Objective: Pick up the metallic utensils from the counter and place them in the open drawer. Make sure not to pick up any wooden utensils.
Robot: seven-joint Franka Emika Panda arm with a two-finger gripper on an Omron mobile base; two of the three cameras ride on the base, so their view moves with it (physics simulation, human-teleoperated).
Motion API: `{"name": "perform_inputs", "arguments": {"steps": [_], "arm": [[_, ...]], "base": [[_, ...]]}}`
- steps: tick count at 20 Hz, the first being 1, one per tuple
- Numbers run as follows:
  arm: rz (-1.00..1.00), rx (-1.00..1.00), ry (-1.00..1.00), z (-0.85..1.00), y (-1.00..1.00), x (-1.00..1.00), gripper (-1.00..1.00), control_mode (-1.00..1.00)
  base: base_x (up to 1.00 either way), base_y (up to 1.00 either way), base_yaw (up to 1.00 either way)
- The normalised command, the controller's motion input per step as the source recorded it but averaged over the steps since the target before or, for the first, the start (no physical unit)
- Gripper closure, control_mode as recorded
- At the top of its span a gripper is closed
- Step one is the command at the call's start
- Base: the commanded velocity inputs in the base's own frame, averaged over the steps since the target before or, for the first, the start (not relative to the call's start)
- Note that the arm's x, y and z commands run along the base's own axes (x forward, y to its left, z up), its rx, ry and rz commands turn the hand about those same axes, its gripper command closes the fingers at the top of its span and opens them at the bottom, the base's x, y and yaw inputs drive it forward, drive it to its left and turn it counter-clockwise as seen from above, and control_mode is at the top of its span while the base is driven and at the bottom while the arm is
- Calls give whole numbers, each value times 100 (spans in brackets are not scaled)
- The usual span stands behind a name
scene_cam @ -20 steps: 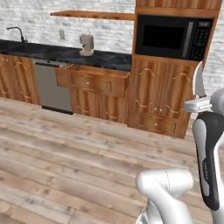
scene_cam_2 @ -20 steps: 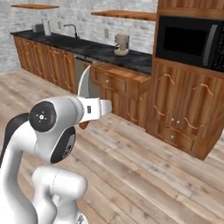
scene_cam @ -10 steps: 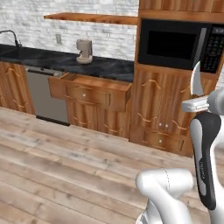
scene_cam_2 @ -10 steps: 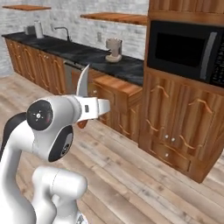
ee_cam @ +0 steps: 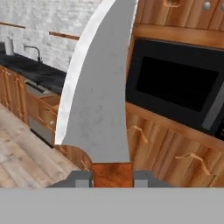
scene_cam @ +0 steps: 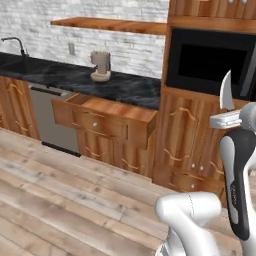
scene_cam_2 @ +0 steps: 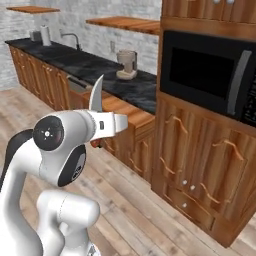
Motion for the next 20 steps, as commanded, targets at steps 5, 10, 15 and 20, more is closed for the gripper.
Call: {"name": "perform_inputs", "arguments": {"steps": [5,10,15,20], "arm": [[0,0,0,0,0,0,100,100],[0,0,0,0,0,0,100,100],[0,0,0,0,0,0,100,100],[0,0,0,0,0,0,100,100]], "base": [[65,0,23],[56,6,26],[-13,6,36],[2,1,49]]}}
